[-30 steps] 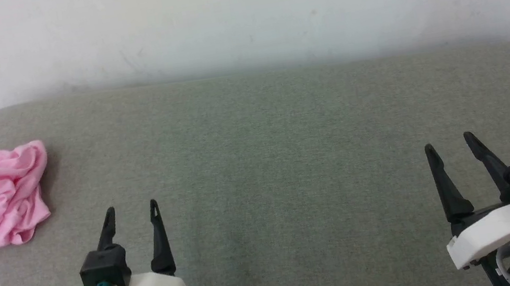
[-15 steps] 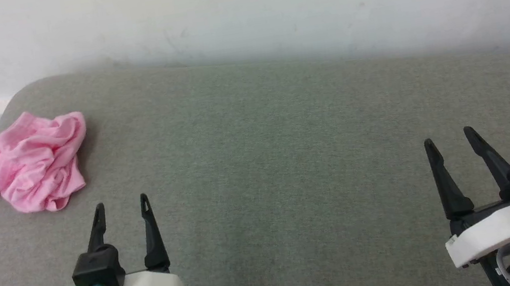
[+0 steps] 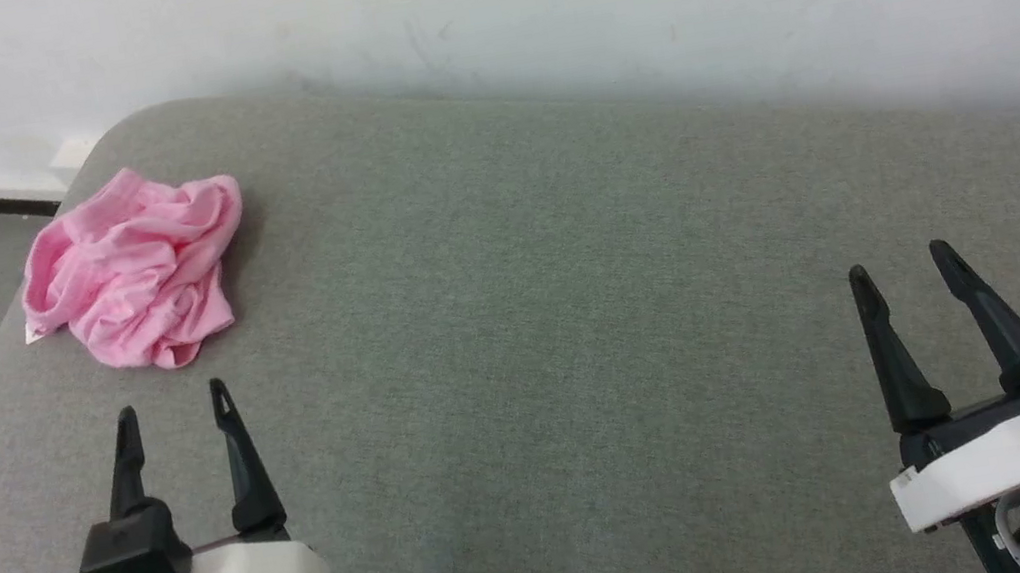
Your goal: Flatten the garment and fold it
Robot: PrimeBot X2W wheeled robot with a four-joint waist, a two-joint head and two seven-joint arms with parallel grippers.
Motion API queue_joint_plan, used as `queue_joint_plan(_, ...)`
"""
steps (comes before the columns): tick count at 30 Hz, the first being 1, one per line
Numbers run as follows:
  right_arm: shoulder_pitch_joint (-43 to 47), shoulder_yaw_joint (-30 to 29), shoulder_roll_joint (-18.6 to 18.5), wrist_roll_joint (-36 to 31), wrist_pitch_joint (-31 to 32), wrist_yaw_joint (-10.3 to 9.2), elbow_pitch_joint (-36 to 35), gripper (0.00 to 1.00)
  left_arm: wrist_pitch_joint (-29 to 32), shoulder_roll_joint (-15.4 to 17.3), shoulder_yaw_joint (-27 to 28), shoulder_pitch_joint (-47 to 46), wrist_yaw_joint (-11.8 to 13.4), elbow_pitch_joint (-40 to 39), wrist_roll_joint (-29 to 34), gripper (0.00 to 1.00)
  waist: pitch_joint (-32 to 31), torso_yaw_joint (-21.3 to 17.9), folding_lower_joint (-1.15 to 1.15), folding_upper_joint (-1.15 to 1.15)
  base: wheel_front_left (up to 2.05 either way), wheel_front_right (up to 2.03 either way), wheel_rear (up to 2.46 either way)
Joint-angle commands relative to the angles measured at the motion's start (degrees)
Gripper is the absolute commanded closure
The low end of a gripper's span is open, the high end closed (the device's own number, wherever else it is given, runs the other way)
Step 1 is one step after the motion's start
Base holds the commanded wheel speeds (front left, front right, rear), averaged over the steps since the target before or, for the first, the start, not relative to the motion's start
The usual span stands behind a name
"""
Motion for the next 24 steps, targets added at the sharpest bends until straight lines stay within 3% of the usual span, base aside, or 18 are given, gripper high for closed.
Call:
queue_joint_plan(1,0.4,-0.1,0.1,0.4,-0.5,-0.06,-0.6,0.00,-0.5,-0.2,0.4,-0.7,0.5,-0.5,-0.1,0.00,0.4,0.5,0.00,0.00,0.00,0.00,0.00)
queue_joint_plan(13,-0.7,-0.1,0.1,-0.4,-1.9,-0.07,-2.5,0.00,-2.0,0.4,7.4,-6.7,-2.0,1.5,-2.8,0.00,4.2,2.7,0.00,0.00,0.00,0.00,0.00)
queue_joint_plan(24,-4.4,0.8,-2.6,-2.7,-3.2,-0.08,-5.6,0.00,-3.3,5.7,13.1,-21.2,-7.2,13.9,-4.3,0.00,11.9,3.9,0.00,0.00,0.00,0.00,0.00)
